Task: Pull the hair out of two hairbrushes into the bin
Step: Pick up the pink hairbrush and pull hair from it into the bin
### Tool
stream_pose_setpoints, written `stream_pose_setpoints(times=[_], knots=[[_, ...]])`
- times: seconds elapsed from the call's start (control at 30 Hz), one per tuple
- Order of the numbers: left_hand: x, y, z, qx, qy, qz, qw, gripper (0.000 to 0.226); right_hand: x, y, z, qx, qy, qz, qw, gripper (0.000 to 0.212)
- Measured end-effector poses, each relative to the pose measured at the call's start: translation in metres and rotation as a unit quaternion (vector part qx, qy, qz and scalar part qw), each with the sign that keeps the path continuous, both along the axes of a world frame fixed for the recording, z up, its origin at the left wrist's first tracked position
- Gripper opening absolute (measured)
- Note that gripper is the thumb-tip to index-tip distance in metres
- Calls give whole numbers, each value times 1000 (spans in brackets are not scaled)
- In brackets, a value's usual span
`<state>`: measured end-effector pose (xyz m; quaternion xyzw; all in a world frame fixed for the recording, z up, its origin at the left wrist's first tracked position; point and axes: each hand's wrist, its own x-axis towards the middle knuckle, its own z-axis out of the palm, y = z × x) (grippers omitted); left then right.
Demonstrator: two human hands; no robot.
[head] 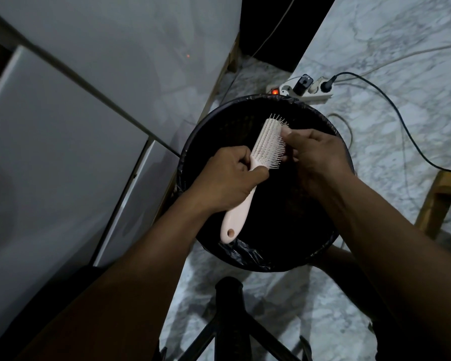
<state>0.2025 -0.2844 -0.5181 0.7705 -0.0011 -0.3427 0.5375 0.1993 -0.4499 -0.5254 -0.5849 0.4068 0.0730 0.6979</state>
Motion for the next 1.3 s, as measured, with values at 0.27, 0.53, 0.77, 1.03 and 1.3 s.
stream_pose_setpoints(times=[0.27,0.53,0.77,1.03,1.3], knots=[[2,1,3,-12,0,20,1000,23,7,-7,6,77,125,0,989,51],[4,0,9,-41,29,21,999,21,1,4,18,-84,31,152,984,56],[9,-2,18,-96,63,93,989,41,5,4,12,267,7,22,964,44],[3,-2,12,-51,39,48,997,18,1,5,22,-9,0,155,988,46],[9,-2,20,-108,99,120,982,12,4,-1,16,278,-5,63,958,42]])
